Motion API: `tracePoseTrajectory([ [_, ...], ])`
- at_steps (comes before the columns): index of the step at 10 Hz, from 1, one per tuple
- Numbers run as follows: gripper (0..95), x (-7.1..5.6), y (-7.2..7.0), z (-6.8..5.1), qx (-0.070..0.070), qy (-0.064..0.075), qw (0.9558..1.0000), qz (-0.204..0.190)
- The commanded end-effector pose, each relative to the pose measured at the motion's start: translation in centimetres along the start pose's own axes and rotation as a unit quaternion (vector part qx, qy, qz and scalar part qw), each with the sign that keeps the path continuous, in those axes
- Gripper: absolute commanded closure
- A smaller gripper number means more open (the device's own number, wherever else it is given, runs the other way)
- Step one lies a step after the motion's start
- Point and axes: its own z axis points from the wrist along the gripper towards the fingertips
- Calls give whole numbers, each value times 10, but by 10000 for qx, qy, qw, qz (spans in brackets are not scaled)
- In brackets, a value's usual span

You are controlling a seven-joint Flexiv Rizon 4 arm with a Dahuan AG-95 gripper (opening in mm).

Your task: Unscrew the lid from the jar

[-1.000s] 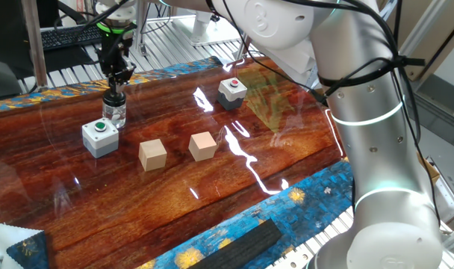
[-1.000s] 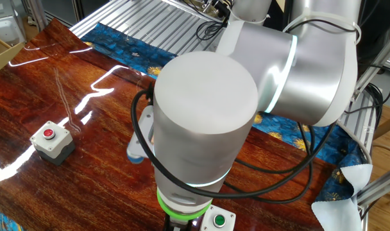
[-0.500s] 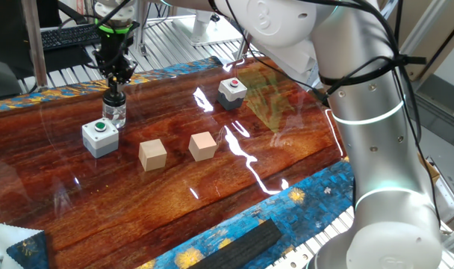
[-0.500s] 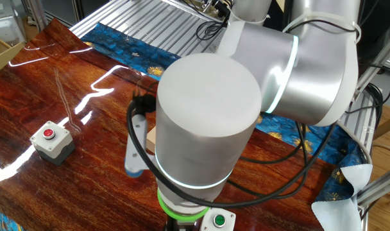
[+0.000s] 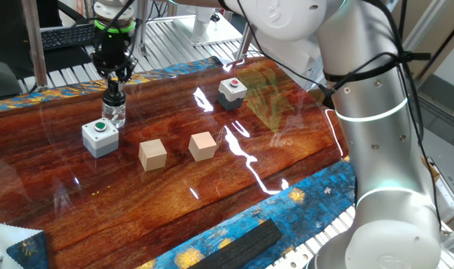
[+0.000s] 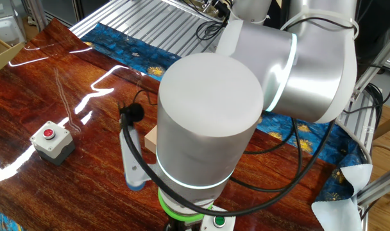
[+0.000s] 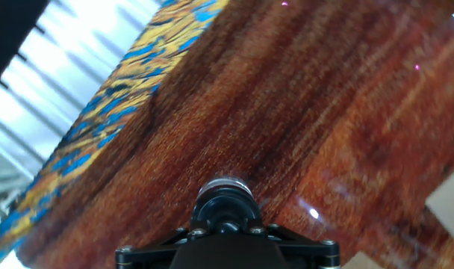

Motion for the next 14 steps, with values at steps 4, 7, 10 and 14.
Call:
tracePoseTrajectory([
  [4,950,1,2,-3,14,73,9954,-956],
  [7,950,1,6,-10,36,131,9942,-1065],
  [10,950,3,8,-15,79,138,9942,-1062],
  [14,950,0,8,-26,140,190,9938,-1083],
])
